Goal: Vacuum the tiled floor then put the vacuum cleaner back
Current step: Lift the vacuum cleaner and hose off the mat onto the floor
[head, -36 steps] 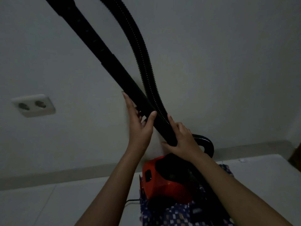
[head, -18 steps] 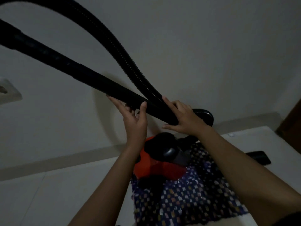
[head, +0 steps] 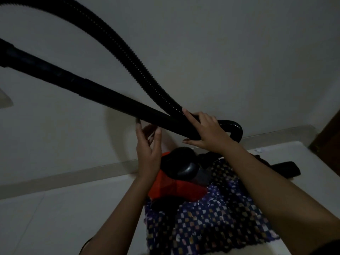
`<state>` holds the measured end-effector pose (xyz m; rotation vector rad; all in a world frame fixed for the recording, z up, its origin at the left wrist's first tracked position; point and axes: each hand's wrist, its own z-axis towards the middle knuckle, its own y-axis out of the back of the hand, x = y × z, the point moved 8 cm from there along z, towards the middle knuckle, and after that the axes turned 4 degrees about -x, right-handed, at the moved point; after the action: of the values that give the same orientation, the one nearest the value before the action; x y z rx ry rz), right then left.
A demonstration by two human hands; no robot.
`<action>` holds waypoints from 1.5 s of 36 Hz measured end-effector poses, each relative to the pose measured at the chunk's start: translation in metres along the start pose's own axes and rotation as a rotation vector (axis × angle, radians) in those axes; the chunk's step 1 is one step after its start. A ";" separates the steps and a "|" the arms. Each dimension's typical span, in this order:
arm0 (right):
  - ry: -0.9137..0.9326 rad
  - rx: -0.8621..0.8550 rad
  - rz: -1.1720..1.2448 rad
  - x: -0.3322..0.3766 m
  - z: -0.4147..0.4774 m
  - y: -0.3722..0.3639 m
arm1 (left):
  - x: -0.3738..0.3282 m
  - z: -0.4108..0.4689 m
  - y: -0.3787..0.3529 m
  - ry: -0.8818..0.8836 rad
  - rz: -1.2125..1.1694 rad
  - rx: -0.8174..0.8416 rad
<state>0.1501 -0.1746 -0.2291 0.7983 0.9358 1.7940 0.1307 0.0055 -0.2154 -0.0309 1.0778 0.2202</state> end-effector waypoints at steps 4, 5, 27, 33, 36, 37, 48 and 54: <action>0.042 0.024 -0.013 0.000 0.002 -0.001 | 0.069 -0.018 -0.015 0.056 0.385 0.379; 0.052 0.027 -0.017 0.000 0.002 -0.001 | 0.085 -0.021 -0.022 0.033 0.505 0.492; 0.031 0.149 -0.008 0.033 0.010 0.054 | 0.105 -0.052 -0.058 0.022 0.883 1.201; -0.079 0.168 0.105 0.065 0.038 0.139 | 0.021 -0.036 -0.007 0.071 0.892 1.291; -0.156 0.188 0.161 0.081 0.051 0.188 | -0.033 -0.028 0.024 0.112 0.928 1.345; -0.178 0.190 0.175 0.088 0.055 0.205 | -0.053 -0.025 0.034 0.124 0.923 1.355; -0.363 0.100 0.205 0.185 0.081 0.395 | -0.241 0.007 0.111 0.080 0.844 1.393; -0.444 0.055 0.151 0.240 0.077 0.455 | -0.293 0.016 0.149 -0.030 0.797 1.388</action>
<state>-0.0682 -0.0594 0.2288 1.2675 0.6464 1.6233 -0.0170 0.1059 0.0613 1.6523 0.9742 0.1385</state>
